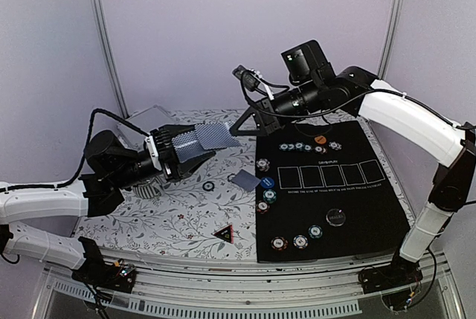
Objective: Distribute texas hold em gaming equipment
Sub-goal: Distribute the poker card in the big blind area.
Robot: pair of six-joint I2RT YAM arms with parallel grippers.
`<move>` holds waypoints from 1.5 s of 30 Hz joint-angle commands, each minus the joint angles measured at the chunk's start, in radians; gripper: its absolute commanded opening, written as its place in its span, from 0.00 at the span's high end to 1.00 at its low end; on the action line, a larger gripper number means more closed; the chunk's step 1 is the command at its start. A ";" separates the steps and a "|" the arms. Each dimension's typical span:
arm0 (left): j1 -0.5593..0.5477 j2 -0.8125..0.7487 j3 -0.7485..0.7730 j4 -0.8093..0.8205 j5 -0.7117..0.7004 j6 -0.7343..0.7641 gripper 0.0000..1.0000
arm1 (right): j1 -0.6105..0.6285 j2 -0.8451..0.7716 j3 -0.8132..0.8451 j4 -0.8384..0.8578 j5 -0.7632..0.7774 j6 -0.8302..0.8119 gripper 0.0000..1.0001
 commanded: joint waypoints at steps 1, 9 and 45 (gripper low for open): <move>0.004 -0.004 0.003 0.041 0.002 0.000 0.44 | -0.032 -0.052 0.012 -0.002 -0.039 0.007 0.99; 0.005 -0.002 0.003 0.041 -0.001 -0.002 0.44 | -0.069 -0.120 -0.009 0.061 -0.081 0.038 0.99; 0.005 -0.004 0.001 0.042 -0.002 -0.002 0.44 | -0.963 0.186 -0.687 1.001 0.358 0.623 0.99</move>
